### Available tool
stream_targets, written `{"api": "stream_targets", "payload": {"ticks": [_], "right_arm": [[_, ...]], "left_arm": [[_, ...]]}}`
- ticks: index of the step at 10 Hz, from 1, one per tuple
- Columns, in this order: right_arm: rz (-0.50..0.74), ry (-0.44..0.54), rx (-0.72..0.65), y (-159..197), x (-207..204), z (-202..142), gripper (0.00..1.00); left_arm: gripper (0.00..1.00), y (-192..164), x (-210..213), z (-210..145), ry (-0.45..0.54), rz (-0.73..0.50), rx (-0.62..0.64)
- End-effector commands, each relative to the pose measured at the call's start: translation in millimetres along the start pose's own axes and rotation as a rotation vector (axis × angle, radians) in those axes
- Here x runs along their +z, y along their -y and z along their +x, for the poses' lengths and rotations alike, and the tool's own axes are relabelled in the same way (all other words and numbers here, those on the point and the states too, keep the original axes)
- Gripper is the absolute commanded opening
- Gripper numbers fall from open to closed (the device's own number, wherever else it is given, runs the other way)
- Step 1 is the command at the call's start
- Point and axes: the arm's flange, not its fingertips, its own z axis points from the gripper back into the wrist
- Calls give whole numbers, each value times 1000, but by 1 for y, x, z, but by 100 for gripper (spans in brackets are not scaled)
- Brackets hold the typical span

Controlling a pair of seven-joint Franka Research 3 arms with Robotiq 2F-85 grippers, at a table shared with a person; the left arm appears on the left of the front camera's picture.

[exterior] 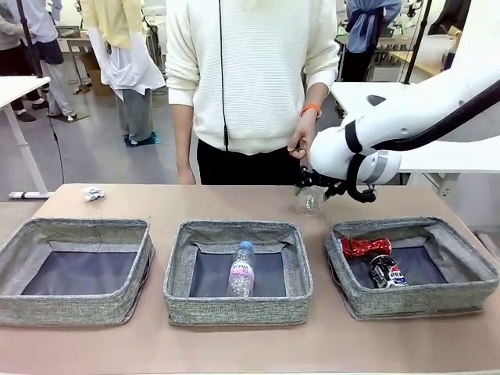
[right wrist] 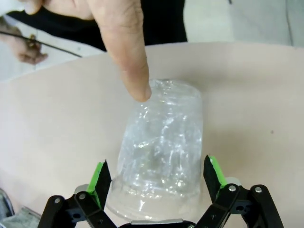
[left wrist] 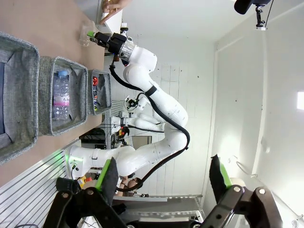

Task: Sort the waste into the appropriate baskets.
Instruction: Pick up the waste item pointed out by the person.

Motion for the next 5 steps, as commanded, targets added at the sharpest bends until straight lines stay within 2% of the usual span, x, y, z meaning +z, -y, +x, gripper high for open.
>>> {"api": "stream_targets", "payload": {"ticks": [1,5], "right_arm": [[21,-24,44,-2,11,0,100],[18,-61,14,-8,2,-6,100]], "left_arm": [[100,3,-2,-2,3,-23,-12],[100,3,-2,-2,3,-23,-12]]}}
